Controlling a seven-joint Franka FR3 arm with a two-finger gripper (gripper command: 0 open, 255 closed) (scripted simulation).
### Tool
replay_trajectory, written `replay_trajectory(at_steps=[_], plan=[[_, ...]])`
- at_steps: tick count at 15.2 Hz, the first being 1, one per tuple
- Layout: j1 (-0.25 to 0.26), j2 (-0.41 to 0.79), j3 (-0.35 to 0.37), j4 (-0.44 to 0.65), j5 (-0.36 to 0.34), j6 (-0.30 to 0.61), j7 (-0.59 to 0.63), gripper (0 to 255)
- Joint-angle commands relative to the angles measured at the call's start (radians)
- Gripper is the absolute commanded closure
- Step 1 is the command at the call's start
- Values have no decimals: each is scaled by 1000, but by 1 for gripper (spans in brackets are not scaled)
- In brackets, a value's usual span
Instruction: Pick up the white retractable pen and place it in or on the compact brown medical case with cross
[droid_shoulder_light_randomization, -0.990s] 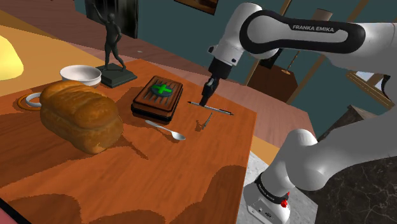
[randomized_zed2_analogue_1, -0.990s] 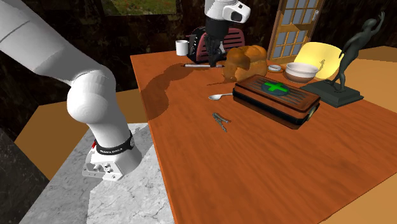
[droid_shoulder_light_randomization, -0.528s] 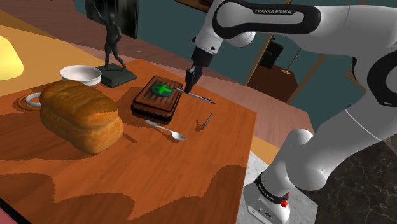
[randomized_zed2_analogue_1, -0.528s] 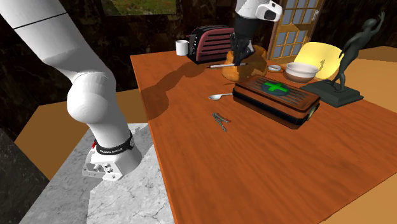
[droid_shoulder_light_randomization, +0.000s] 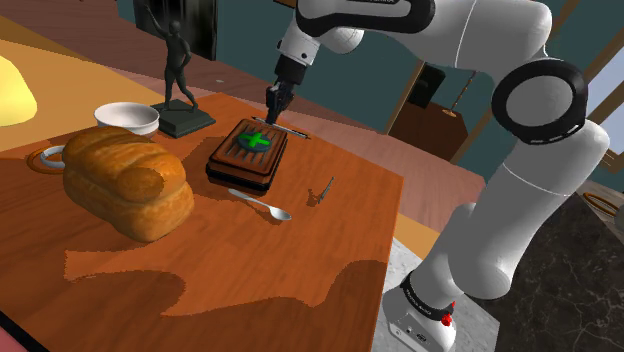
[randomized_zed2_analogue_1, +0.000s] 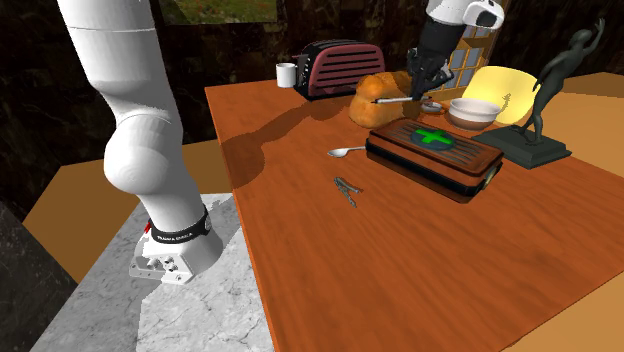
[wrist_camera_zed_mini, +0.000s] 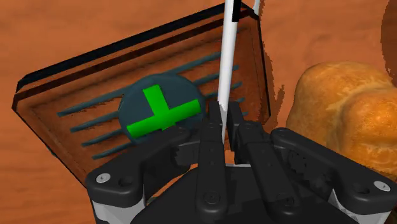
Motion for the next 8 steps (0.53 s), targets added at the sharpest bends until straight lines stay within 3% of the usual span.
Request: replay_trajectory(at_steps=[1, 8], plan=[[-8, 87, -4, 109, 13, -25, -6, 255], [-71, 427, -4, 611, 60, -197, -2, 255]])
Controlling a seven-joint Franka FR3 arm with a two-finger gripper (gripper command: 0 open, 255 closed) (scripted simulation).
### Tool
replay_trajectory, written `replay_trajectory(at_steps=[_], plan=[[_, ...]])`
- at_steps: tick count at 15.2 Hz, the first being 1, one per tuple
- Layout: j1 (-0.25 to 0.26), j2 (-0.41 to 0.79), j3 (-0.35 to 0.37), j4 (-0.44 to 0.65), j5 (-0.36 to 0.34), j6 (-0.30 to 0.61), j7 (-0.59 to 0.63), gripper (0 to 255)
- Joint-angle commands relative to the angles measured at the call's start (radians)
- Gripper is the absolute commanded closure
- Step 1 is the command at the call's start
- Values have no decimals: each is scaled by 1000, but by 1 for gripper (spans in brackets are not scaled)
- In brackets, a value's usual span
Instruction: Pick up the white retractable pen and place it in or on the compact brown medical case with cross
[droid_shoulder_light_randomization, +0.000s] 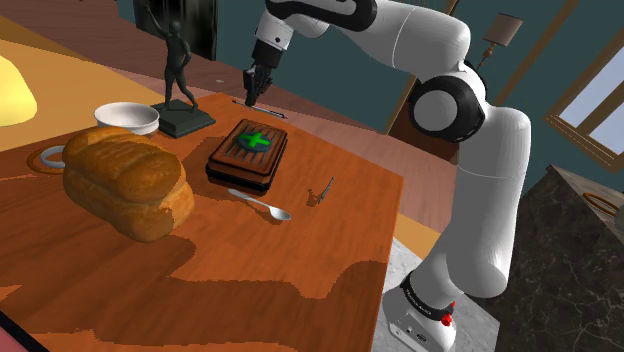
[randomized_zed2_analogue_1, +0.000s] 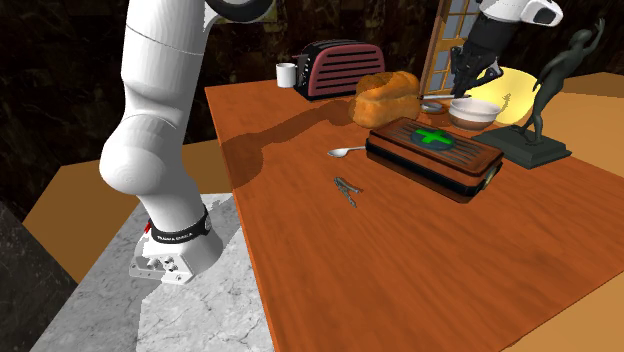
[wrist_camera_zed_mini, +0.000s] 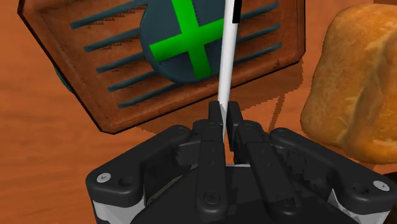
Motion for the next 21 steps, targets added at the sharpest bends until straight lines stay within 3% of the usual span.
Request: replay_trajectory(at_steps=[1, 16, 21], plan=[[-7, 49, 3, 58, 6, -9, 1, 255], [11, 39, 5, -166, 16, 197, -57, 255], [11, 39, 5, -166, 16, 197, -57, 255]])
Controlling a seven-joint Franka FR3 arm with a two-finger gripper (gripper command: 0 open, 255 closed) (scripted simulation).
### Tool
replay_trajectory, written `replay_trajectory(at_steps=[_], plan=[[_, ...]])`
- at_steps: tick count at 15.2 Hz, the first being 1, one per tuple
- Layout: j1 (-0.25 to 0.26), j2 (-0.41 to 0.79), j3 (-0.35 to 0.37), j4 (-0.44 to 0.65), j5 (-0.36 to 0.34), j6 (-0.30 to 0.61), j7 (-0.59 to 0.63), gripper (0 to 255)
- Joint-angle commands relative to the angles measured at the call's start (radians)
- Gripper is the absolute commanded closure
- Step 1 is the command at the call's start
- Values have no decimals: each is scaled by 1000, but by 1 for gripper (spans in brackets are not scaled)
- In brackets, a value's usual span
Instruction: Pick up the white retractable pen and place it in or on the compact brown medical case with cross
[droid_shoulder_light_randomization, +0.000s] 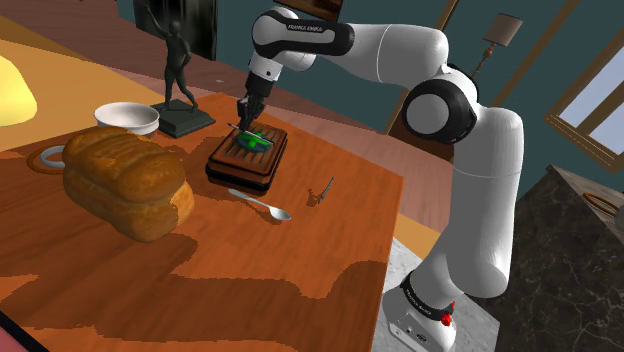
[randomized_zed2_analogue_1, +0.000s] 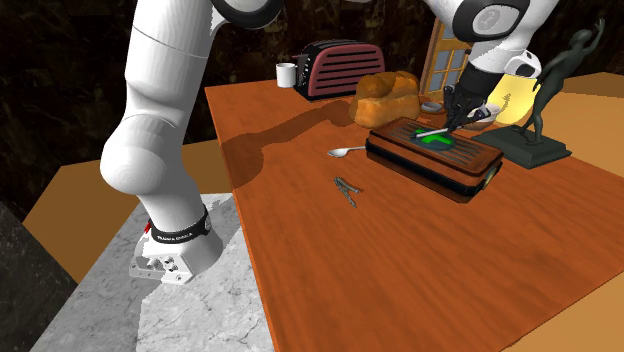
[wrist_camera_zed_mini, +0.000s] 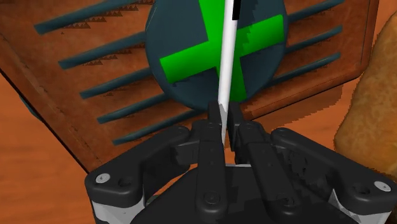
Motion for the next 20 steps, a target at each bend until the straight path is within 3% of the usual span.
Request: replay_trajectory(at_steps=[1, 3, 4, 9, 13, 20], plan=[[0, 0, 0, 0, 0, 1, 0, 255], [0, 0, 0, 0, 0, 0, 0, 255], [0, 0, 0, 0, 0, 0, 0, 0], [0, 0, 0, 0, 0, 0, 0, 0], [-25, -2, -7, 118, -6, -121, 13, 0], [-25, -2, -7, 118, -6, -121, 13, 0]])
